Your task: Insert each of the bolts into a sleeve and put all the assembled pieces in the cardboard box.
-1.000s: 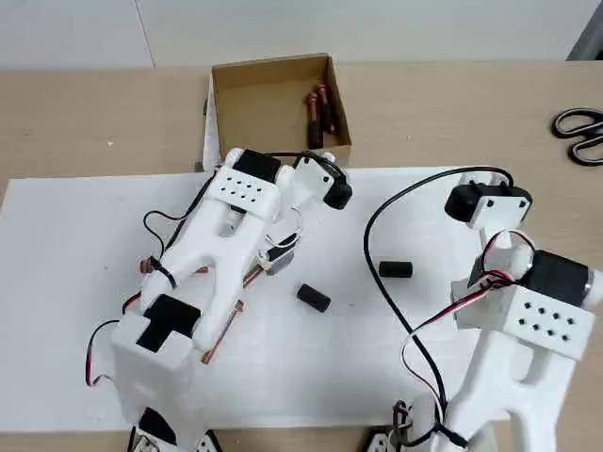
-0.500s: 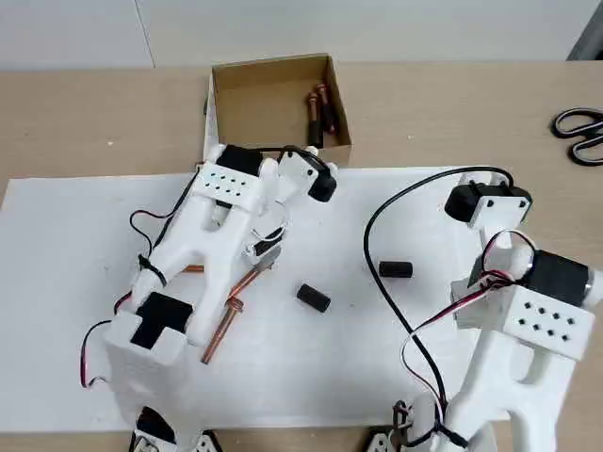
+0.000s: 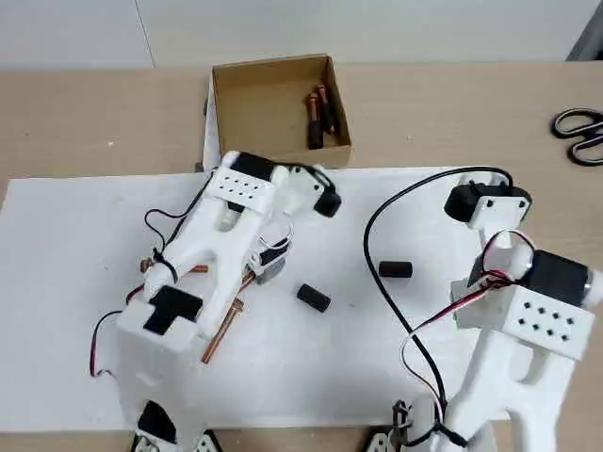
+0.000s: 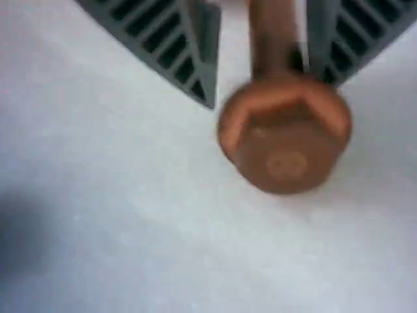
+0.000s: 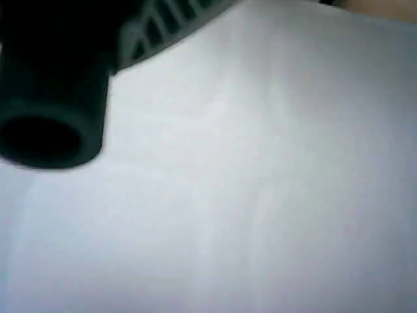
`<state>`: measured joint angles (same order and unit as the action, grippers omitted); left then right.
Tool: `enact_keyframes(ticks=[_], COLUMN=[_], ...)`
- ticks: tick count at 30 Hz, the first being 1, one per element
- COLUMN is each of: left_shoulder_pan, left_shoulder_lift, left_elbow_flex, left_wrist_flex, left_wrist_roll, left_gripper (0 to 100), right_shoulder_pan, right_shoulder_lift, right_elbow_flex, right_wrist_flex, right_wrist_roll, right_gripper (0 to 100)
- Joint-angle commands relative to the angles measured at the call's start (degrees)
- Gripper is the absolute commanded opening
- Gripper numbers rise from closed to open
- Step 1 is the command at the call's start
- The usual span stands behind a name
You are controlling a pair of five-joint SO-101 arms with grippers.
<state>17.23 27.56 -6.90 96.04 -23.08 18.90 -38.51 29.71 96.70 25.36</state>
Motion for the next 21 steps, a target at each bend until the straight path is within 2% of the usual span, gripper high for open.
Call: enact_keyframes(ticks=[1, 10, 14, 21], left_shoulder_pan=[-0.6, -0.5, -0.5, -0.5], left_shoulder_lift=[0.8, 1.2, 1.2, 0.7], left_elbow_flex=[-2.2, -2.2, -2.2, -4.1], left_wrist_flex=[-0.7, -3.0, -2.9, -1.9], left_wrist_roll=[-0.1, -0.1, -0.1, 0.9], left_gripper=[9, 9, 0, 1], right_shoulder_pan=[0.7, 0.7, 0.7, 0.3], right_shoulder_lift=[-1.3, -1.2, -1.1, -1.3], right_elbow_flex=[-0.4, -0.4, -0.4, -0.6], right_wrist_flex=[0.0, 0.0, 0.0, 0.4], right_wrist_roll=[-0.3, -0.3, -0.3, -0.4], right_gripper=[0.3, 0.3, 0.3, 0.3])
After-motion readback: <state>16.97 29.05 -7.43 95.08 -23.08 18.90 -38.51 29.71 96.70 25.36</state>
